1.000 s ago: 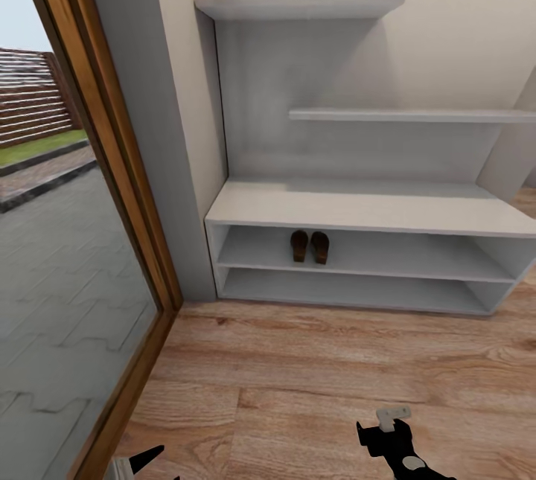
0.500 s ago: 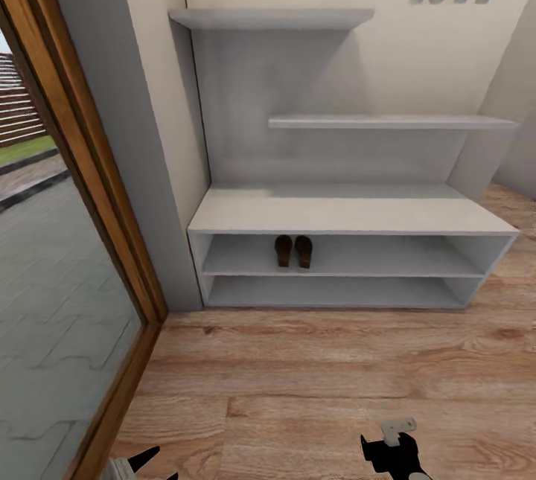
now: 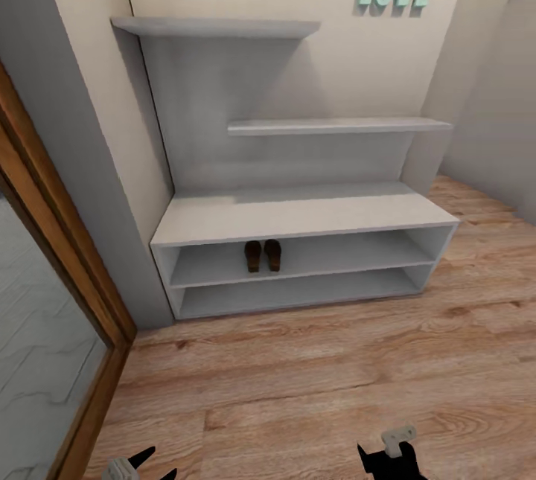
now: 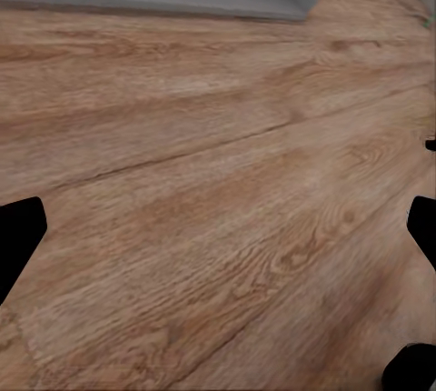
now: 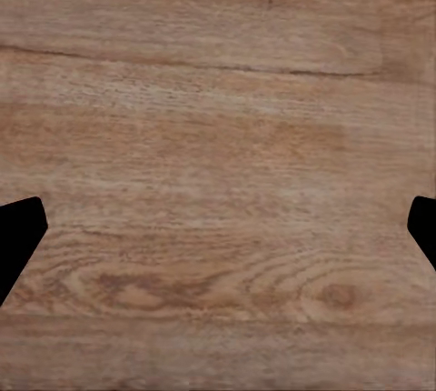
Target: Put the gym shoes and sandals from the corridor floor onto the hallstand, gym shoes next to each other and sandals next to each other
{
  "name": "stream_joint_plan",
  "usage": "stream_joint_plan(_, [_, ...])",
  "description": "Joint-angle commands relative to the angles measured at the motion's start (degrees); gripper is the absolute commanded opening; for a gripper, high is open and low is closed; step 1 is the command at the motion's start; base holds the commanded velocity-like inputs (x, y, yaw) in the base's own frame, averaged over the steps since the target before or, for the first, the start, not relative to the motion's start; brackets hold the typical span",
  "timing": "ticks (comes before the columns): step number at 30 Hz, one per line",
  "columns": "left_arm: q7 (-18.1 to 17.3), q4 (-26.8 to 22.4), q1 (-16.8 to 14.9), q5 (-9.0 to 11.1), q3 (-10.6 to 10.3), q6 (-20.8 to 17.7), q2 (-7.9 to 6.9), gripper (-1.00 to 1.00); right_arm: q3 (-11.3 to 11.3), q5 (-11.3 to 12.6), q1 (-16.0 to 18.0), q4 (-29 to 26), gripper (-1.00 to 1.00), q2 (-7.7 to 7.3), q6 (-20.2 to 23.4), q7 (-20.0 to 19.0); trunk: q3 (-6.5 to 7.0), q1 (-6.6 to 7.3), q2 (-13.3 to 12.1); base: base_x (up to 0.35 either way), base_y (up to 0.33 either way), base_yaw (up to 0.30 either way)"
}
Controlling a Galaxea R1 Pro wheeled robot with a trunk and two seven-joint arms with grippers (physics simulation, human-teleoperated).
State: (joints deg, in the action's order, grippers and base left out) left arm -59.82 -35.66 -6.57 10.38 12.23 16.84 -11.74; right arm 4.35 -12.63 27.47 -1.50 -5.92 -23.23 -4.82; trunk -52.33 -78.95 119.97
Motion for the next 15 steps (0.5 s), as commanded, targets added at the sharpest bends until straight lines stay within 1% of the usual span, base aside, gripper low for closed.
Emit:
stream_joint_plan(1, [-0.02, 0.05, -0.02, 0.08, 0.05, 0.31, 0.04, 1.00, 0.52, -0.31, -0.15, 0.04, 1.00, -0.14, -0.18, -1.73, 0.14, 0.24, -0.40, 0.000, 0.000, -0.298])
stream_joint_plan(8, [0.62, 0.08, -0.02, 0.08, 0.03, 0.30, 0.30, 1.00, 0.63, -0.13, -1.04, 0.01, 1.00, -1.71, -0.23, -11.30, 1.39, 1.77, -3.20, 0.000, 0.000, -0.298])
stream_joint_plan(9, [0.70, 0.20, -0.02, 0.08, 0.06, 0.30, 0.34, 1.00, 0.64, -0.06, -1.12, 0.01, 1.00, -2.10, -0.23, -13.46, 1.57, 1.99, -3.60, 0.000, 0.000, -0.298])
stream_joint_plan(12, [0.77, 0.56, -0.02, 0.08, 0.10, 0.30, 0.40, 1.00, 0.65, 0.00, -1.20, 0.01, 1.00, -2.37, -0.23, -15.76, 2.11, 2.65, -4.81, 0.000, 0.000, -0.298])
stream_joint_plan(15, [0.79, 0.84, -0.02, 0.08, 0.12, 0.30, 0.44, 1.00, 0.65, 0.02, -1.26, 0.01, 1.00, -2.34, -0.23, -16.64, 2.65, 3.31, -6.01, 0.000, 0.000, -0.298])
